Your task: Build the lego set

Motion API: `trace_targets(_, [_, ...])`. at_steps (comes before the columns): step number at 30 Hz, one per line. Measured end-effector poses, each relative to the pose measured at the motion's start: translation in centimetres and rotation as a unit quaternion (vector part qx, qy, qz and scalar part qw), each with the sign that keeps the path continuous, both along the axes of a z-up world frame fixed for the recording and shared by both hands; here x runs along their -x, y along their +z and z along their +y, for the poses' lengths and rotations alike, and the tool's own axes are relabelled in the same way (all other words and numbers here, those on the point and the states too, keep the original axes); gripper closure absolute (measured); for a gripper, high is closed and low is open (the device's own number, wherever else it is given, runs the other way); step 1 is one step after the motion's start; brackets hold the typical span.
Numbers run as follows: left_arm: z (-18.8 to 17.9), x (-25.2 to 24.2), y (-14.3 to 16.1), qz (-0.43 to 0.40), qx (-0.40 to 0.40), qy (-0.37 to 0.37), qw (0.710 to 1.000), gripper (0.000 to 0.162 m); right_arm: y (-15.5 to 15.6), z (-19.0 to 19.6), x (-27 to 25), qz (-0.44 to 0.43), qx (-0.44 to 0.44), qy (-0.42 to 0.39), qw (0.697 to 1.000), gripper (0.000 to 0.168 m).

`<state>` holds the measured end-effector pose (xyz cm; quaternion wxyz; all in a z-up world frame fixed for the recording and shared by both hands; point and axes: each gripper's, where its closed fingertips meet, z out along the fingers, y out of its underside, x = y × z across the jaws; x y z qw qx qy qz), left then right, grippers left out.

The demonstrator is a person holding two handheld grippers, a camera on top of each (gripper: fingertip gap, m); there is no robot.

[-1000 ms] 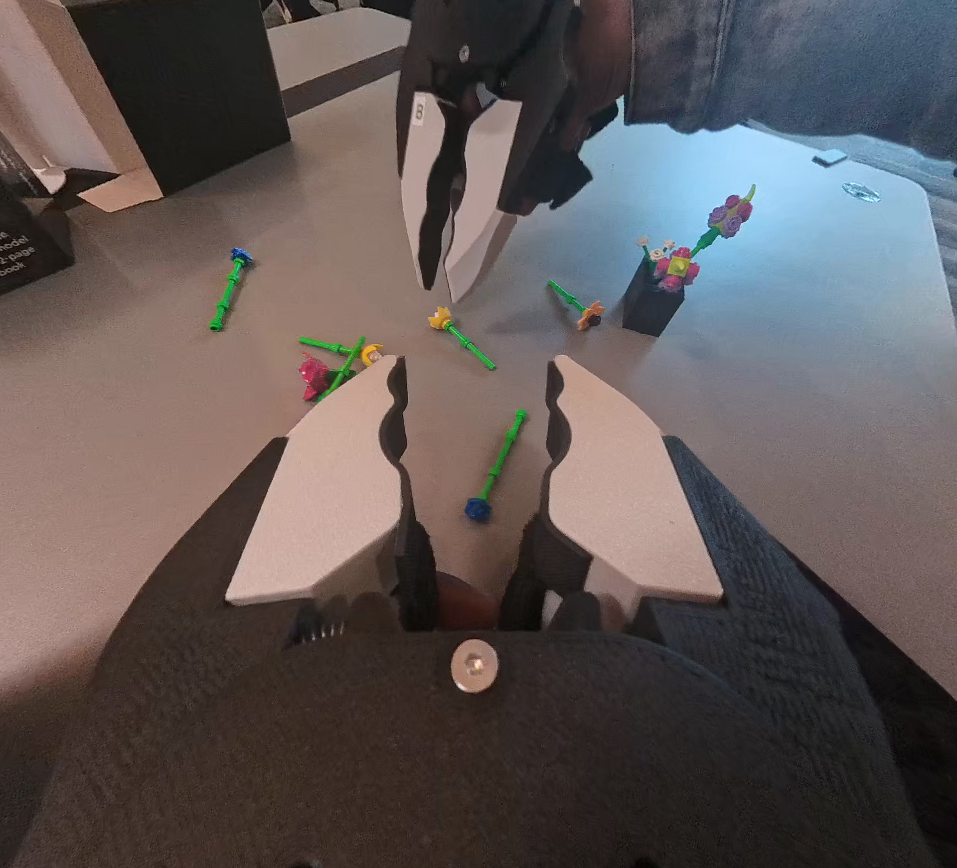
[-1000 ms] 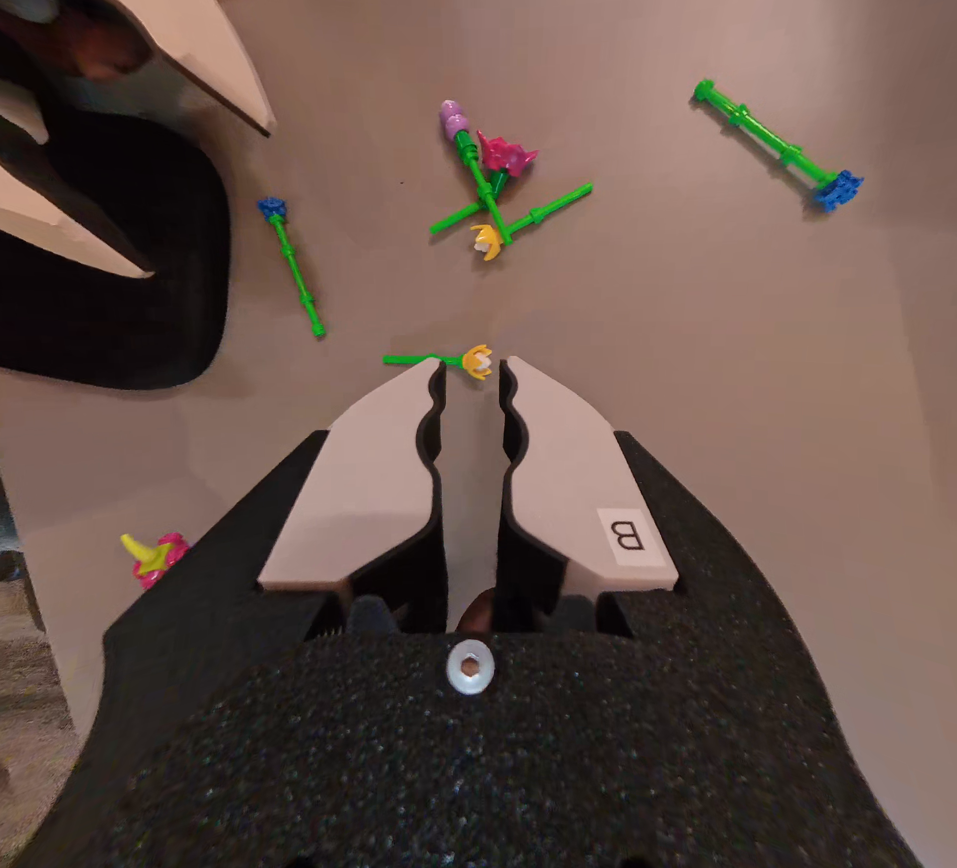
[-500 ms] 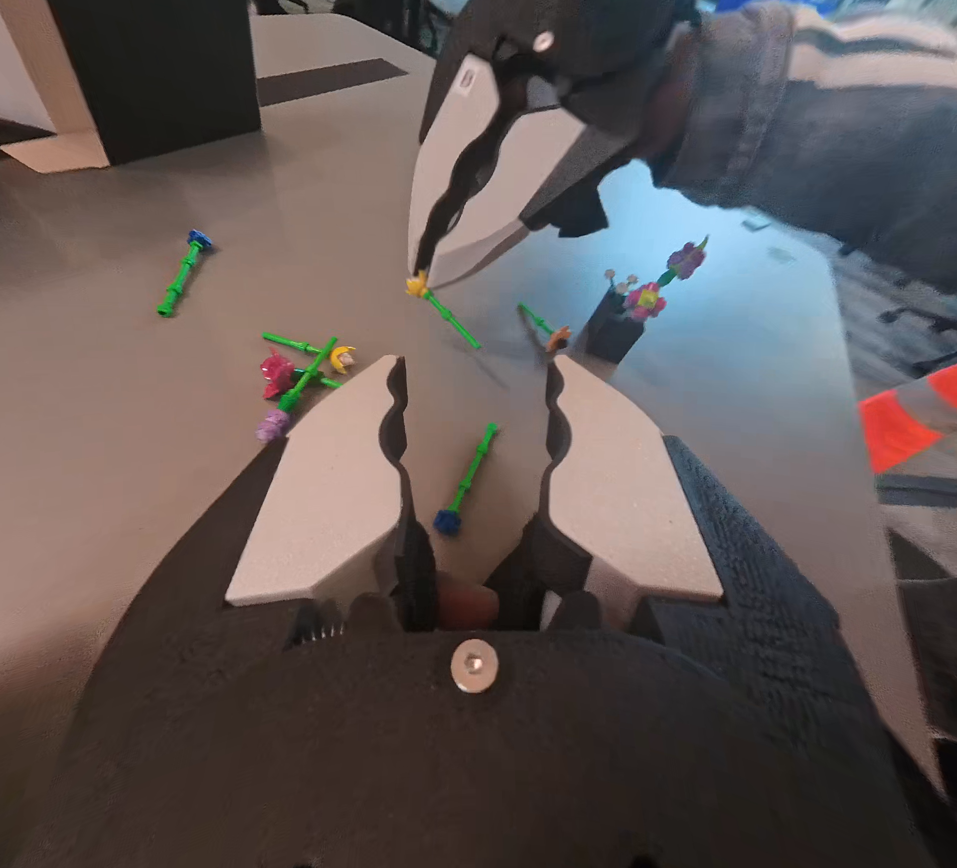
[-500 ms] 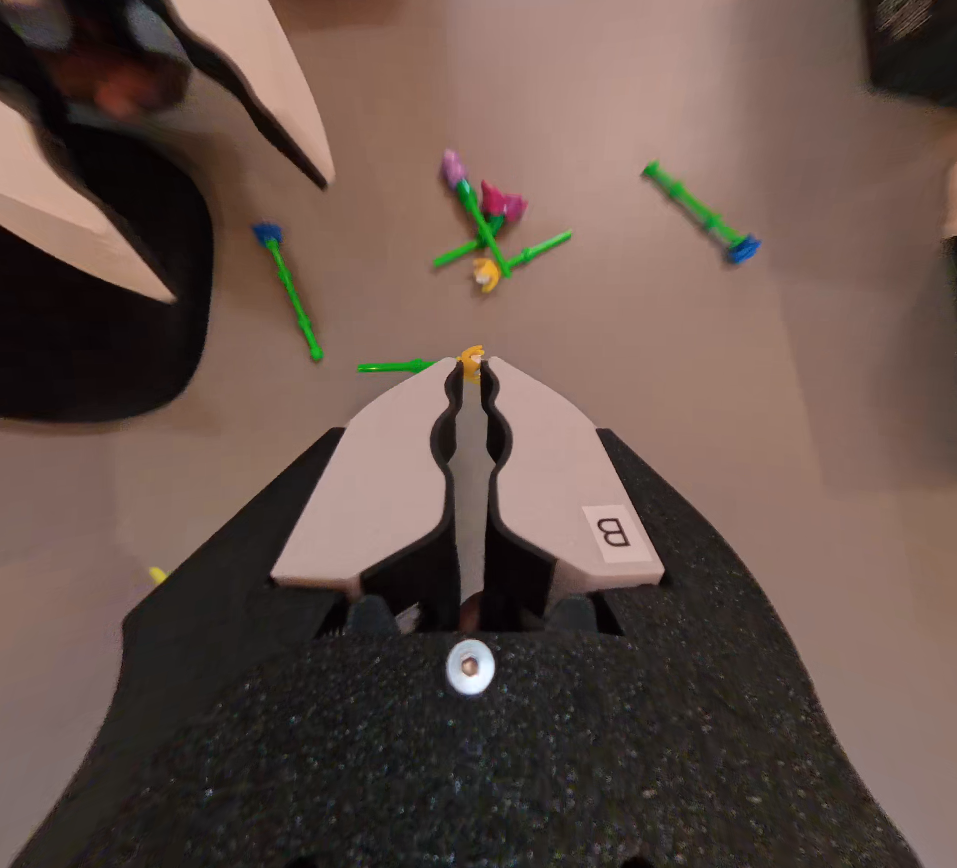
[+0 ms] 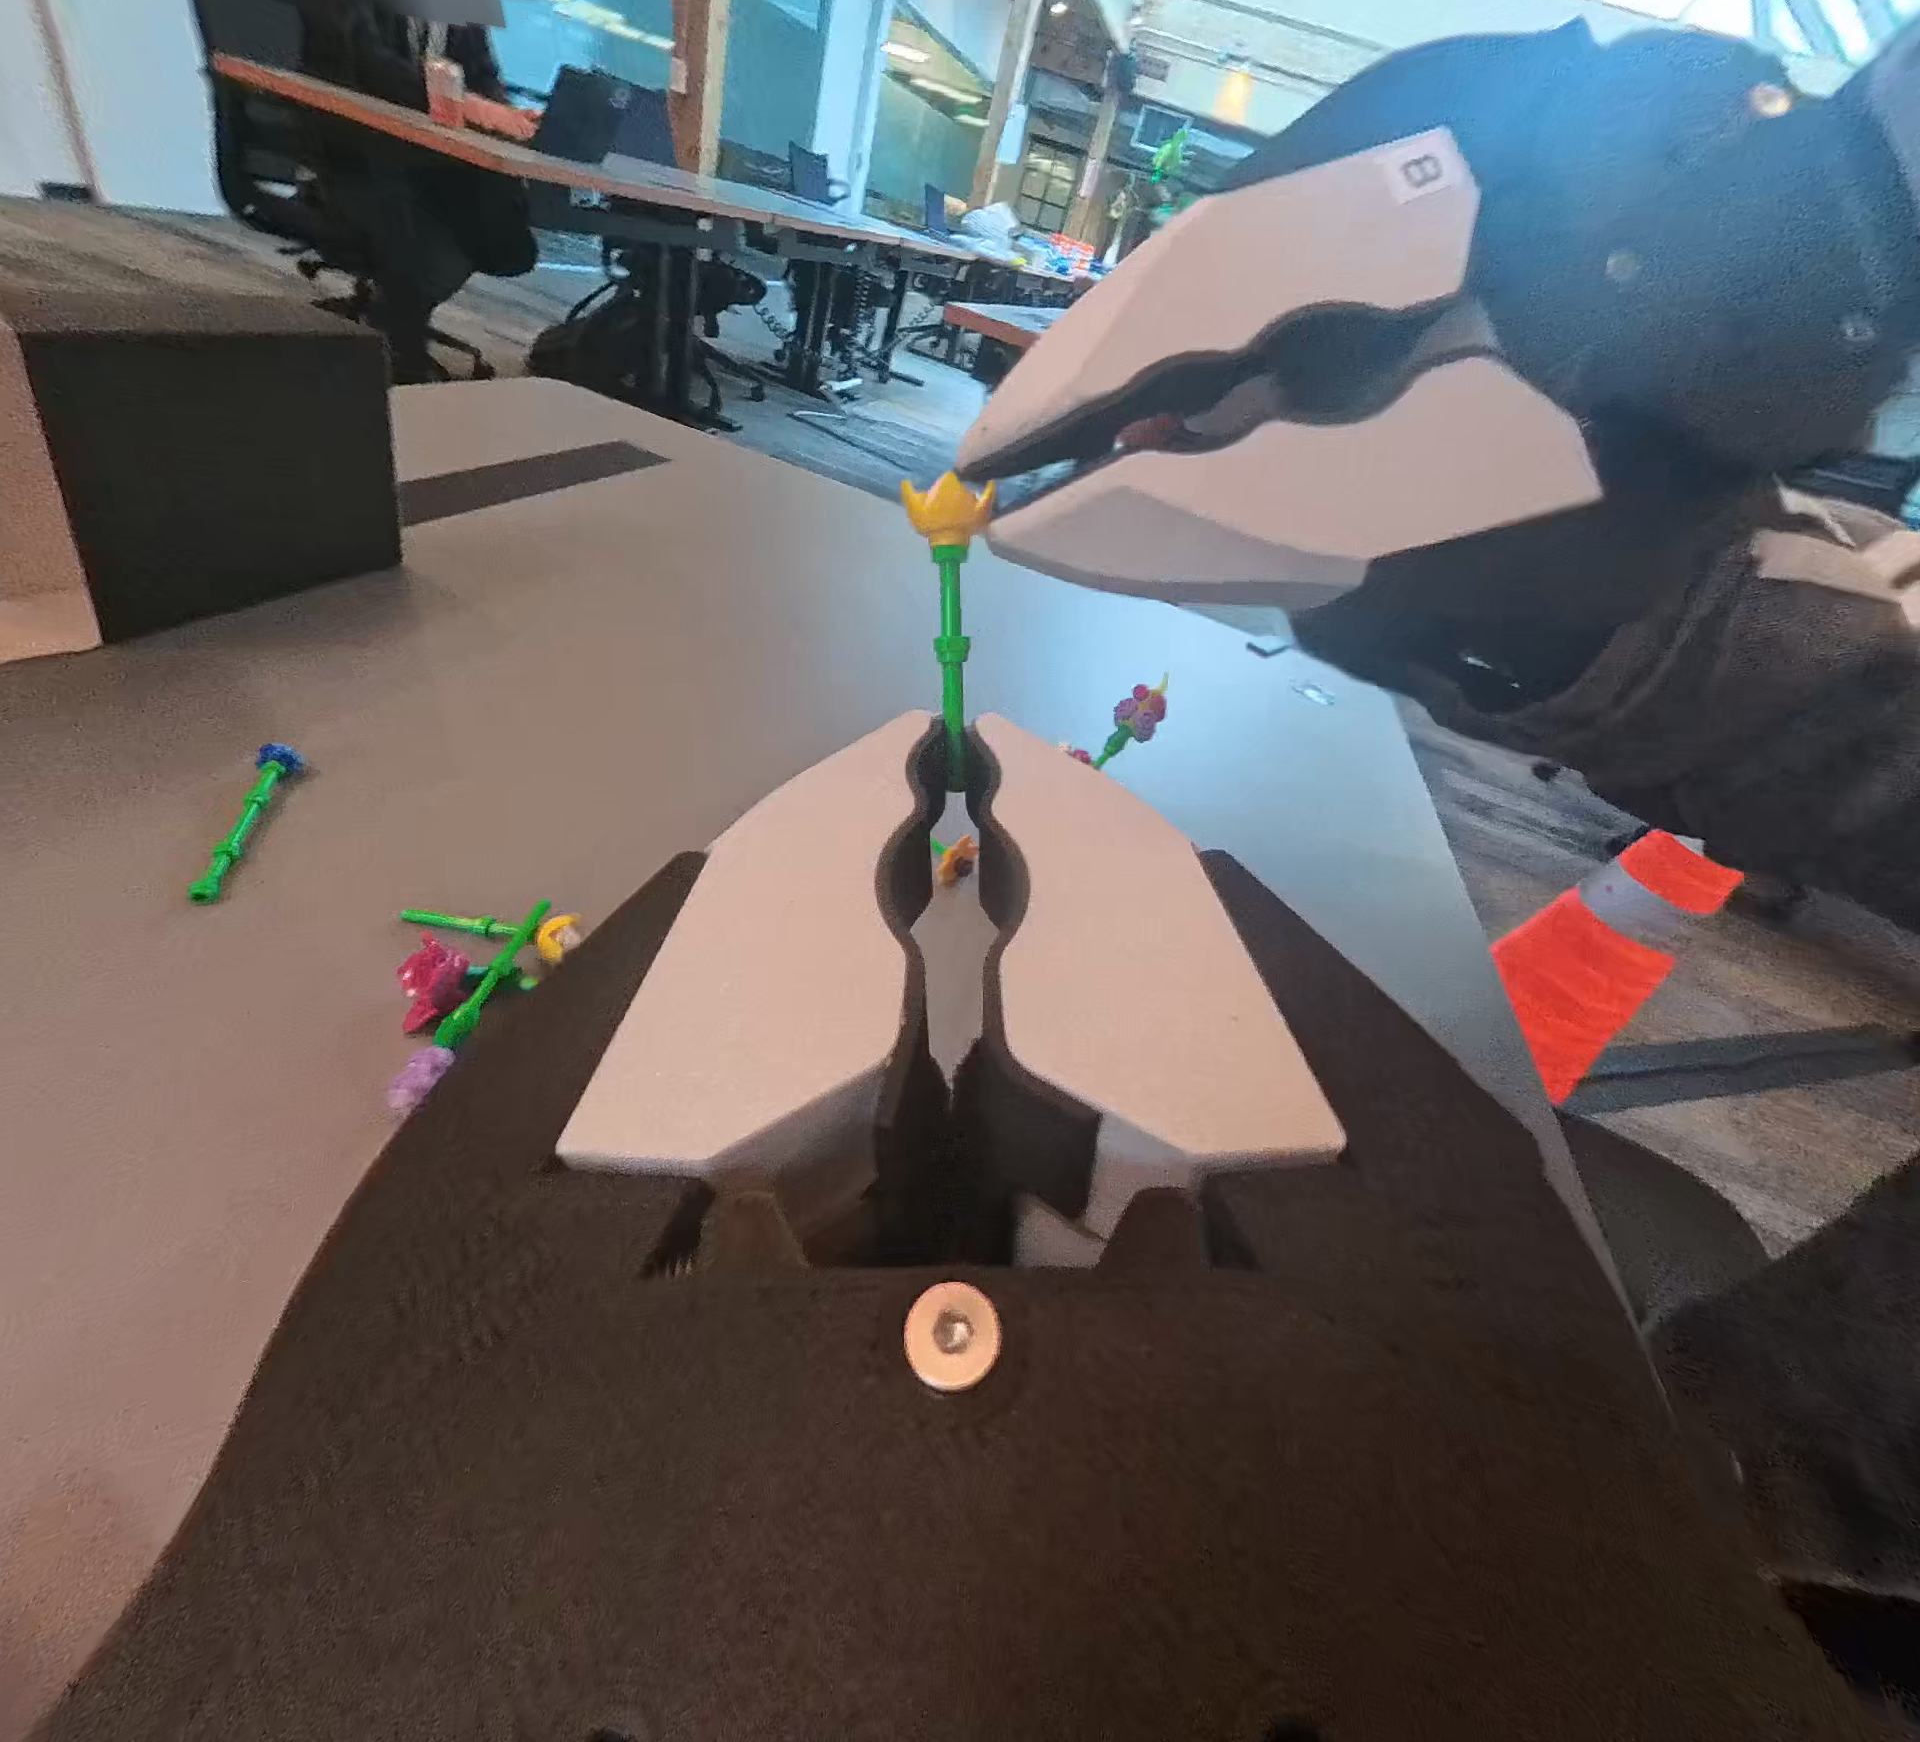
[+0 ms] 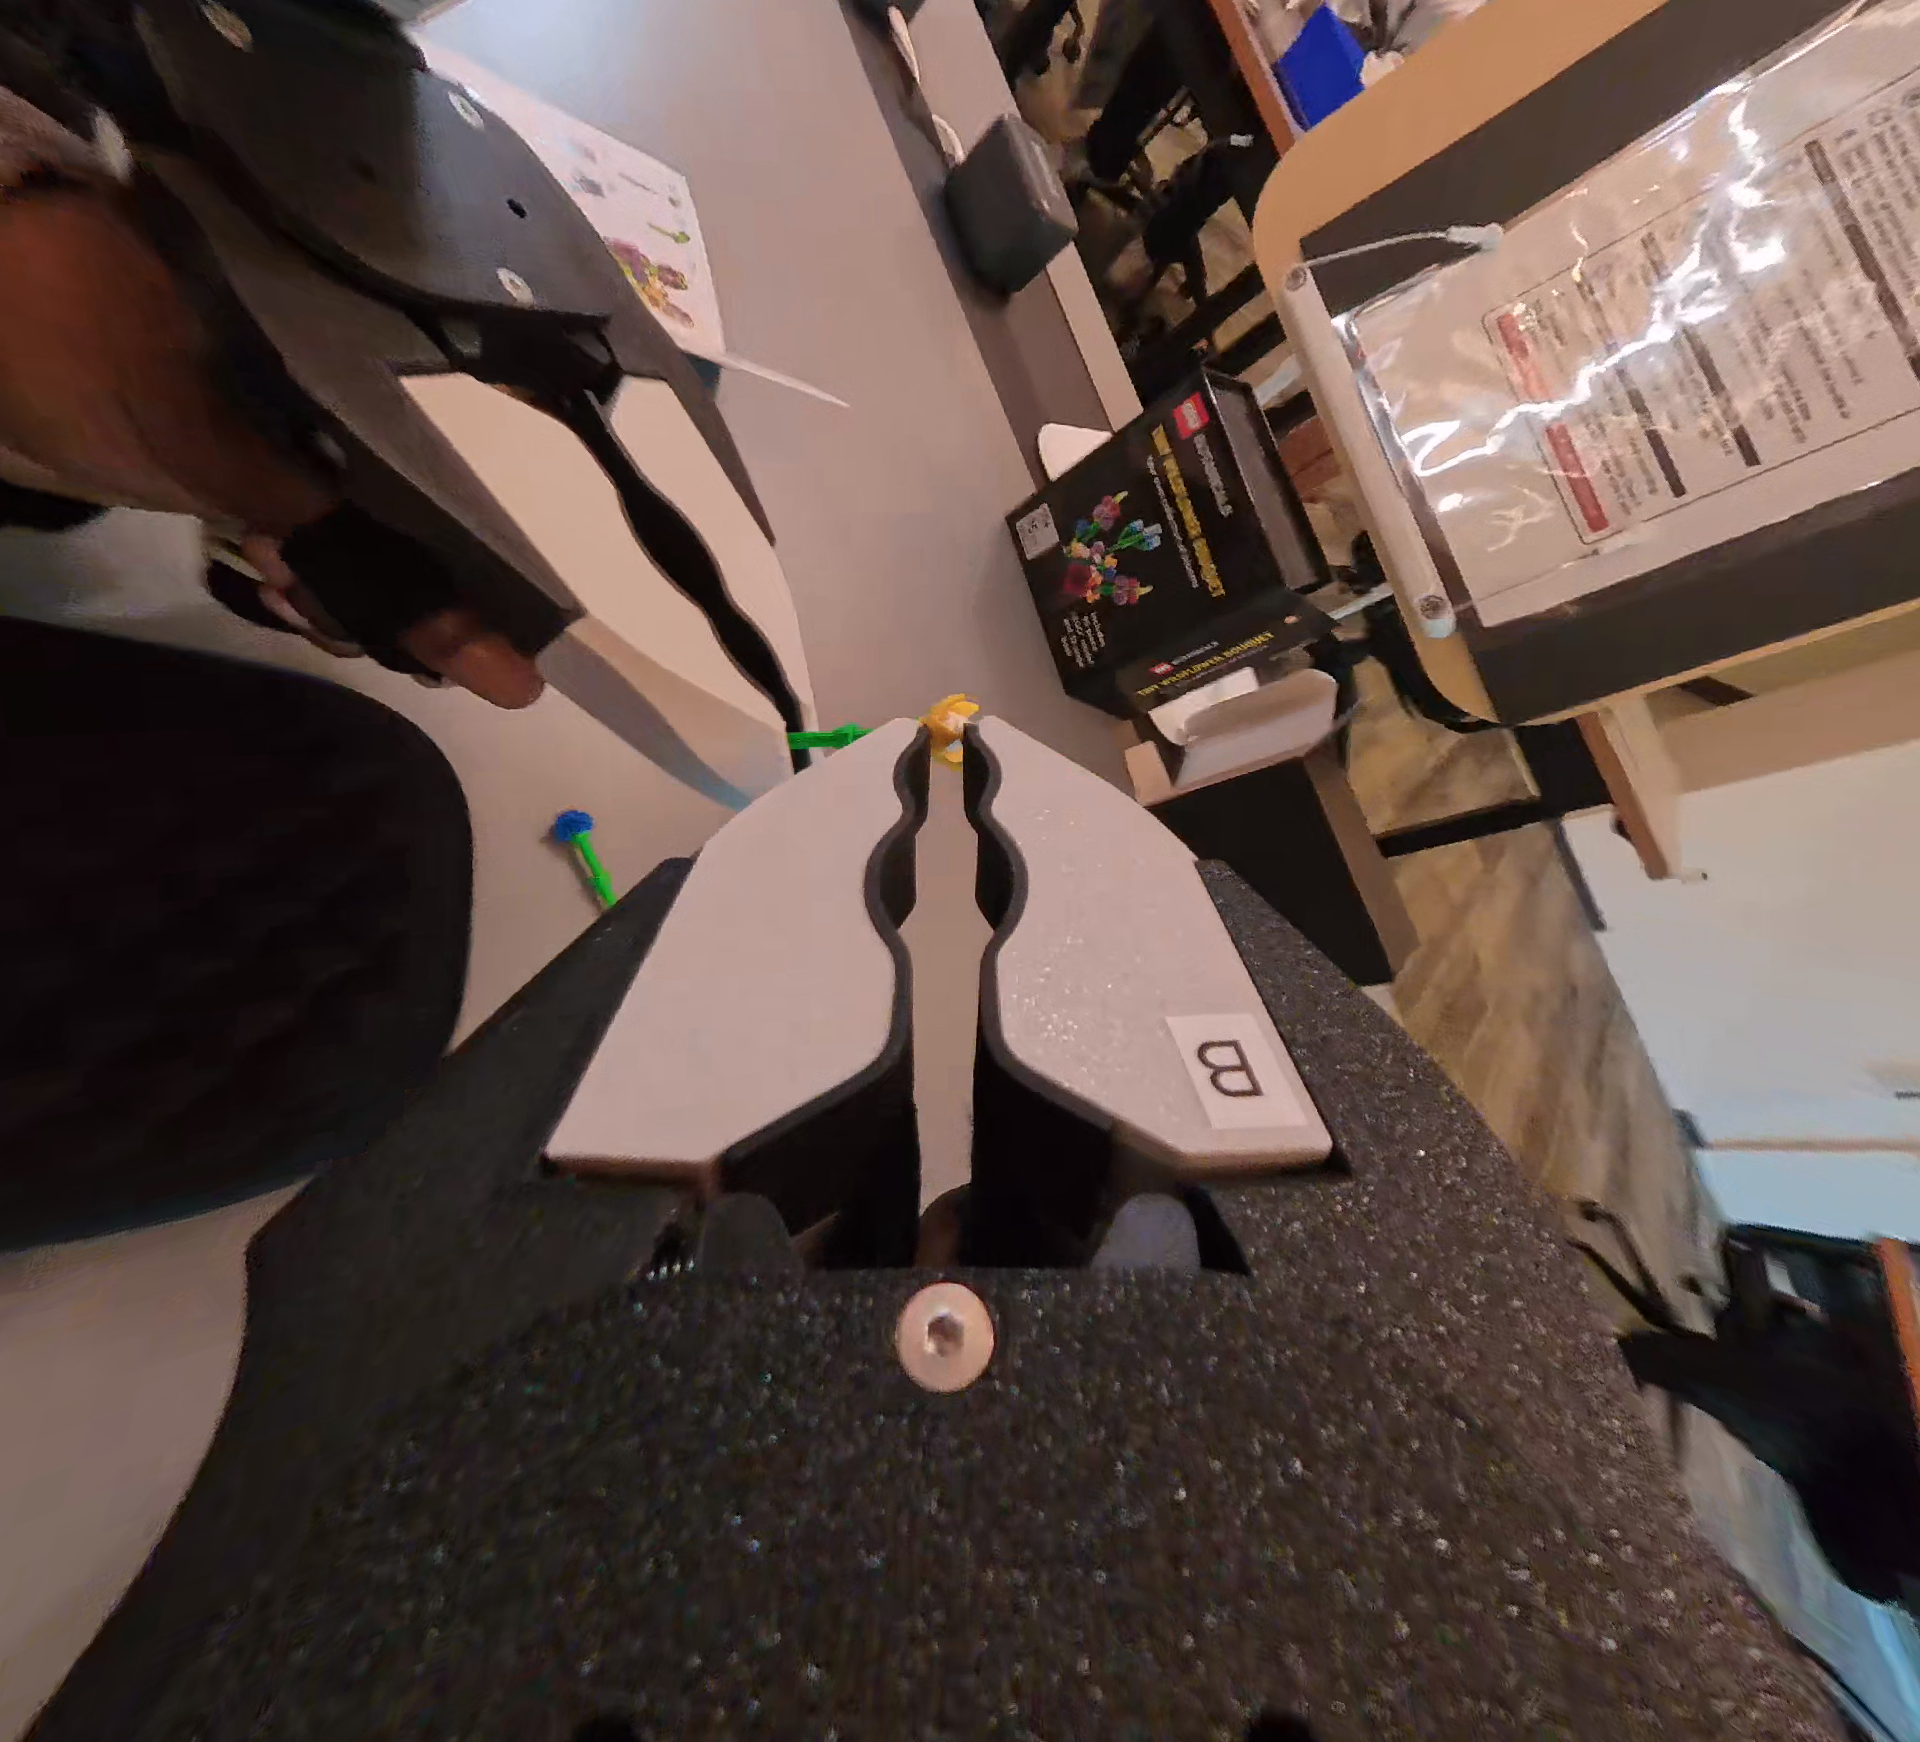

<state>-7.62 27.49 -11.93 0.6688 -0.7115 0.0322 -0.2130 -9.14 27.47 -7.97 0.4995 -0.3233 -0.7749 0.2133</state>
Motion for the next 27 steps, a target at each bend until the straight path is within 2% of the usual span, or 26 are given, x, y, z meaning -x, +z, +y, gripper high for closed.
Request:
trace_targets(2, [-0.2, -0.5, 0.4, 0.001, -0.015, -0.023, 1.000, 0.159, 0.7, -0.5, -0.7, -0.020, 0.076, 0.014, 0.997, 0.152])
trace_targets(4, [-0.5, -1.1, 0.9, 0.013, -0.038, -0.043, 0.998, 0.159, 1.2, -0.9, -1.6, -0.072, 0.182, 0.042, 0.980, 0.132])
trace_targets(6, [-0.7, -2.0, 1.1, 0.027, -0.051, -0.066, 0.996, 0.159, 1.6, -1.7, -2.9, -0.142, 0.277, 0.087, 0.946, 0.130])
trace_targets(8, [-1.0, -3.0, 1.4, 0.045, -0.064, -0.088, 0.993, 0.159, 1.6, -1.8, -3.8, -0.194, 0.323, 0.107, 0.920, 0.133])
trace_targets(11, [-1.3, -4.0, 1.3, 0.089, -0.075, -0.102, 0.988, 0.159, 1.0, -1.7, -4.4, -0.237, 0.319, 0.119, 0.910, 0.139])
trace_targets(13, [-1.4, -4.4, 1.2, 0.099, -0.077, -0.110, 0.986, 0.159, 0.4, -1.8, -4.7, -0.253, 0.297, 0.122, 0.912, 0.142])
trace_targets(15, [-1.2, -4.4, 0.8, 0.106, -0.067, -0.104, 0.987, 0.159, -0.3, -1.7, -4.8, -0.262, 0.271, 0.119, 0.919, 0.154])
trace_targets(17, [-1.1, -4.3, 0.7, 0.106, -0.063, -0.100, 0.987, 0.158, -0.4, -1.5, -5.0, -0.256, 0.256, 0.110, 0.926, 0.154])
trace_targets(19, [-0.9, -4.0, 0.7, 0.097, -0.056, -0.091, 0.990, 0.136, -0.1, -0.6, -5.5, -0.243, 0.250, 0.087, 0.933, 0.154])
trace_targets(21, [-0.6, -3.4, 0.6, 0.094, -0.049, -0.072, 0.992, 0.126, 0.0, 1.4, -6.7, -0.236, 0.237, 0.032, 0.942, 0.154])
trace_targets(24, [-0.3, -2.2, 0.5, 0.096, -0.043, -0.037, 0.994, 0.125, -0.8, 4.7, -9.6, -0.228, 0.212, -0.073, 0.948, 0.154])
trace_targets(27, [0.0, -1.8, 0.2, 0.090, -0.030, -0.023, 0.995, 0.125, -3.8, 7.3, -12.5, -0.237, 0.175, -0.178, 0.939, 0.154])
